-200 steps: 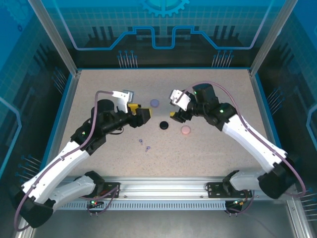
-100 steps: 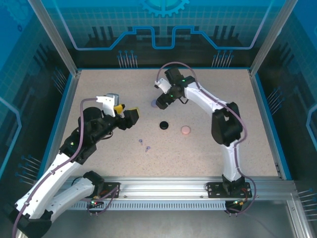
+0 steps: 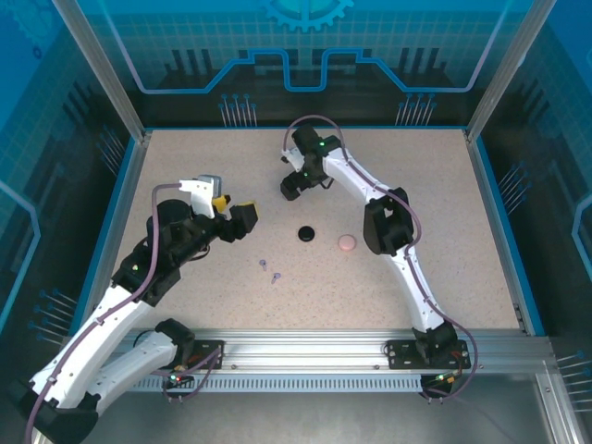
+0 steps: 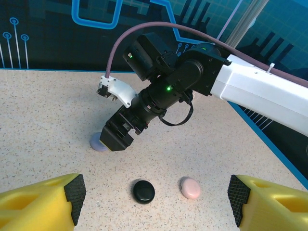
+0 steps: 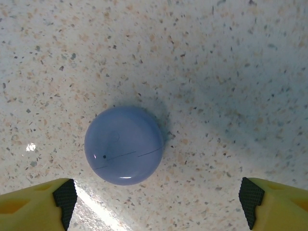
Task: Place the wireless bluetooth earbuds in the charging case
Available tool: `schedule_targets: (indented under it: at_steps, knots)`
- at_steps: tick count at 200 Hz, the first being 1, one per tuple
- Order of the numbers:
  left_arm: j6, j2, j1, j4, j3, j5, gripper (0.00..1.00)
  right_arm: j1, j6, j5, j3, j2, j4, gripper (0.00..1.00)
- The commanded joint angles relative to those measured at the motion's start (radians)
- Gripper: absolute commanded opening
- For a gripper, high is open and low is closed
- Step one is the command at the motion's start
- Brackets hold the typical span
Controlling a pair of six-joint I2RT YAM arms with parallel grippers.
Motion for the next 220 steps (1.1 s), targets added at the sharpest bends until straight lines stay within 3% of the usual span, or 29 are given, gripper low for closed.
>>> schedule_targets:
  at_steps: [1, 65, 137, 220]
  knots:
    - [0.022, 0.000, 0.010, 0.000, -0.015, -0.008, 0.81, 0.014, 0.118, -0.047, 0.007, 0.027, -0.009, 0.92]
    - [0.019, 0.003, 0.013, 0.005, -0.015, -0.003, 0.81, 0.035, 0.118, -0.101, 0.069, 0.096, -0.003, 0.92]
    - [0.021, 0.015, 0.013, 0.003, -0.009, -0.003, 0.81, 0.070, 0.046, -0.175, 0.091, 0.118, 0.048, 0.82]
    - [0.021, 0.019, 0.014, 0.005, -0.009, 0.004, 0.81, 0.097, -0.040, -0.200, 0.110, 0.124, 0.081, 0.83]
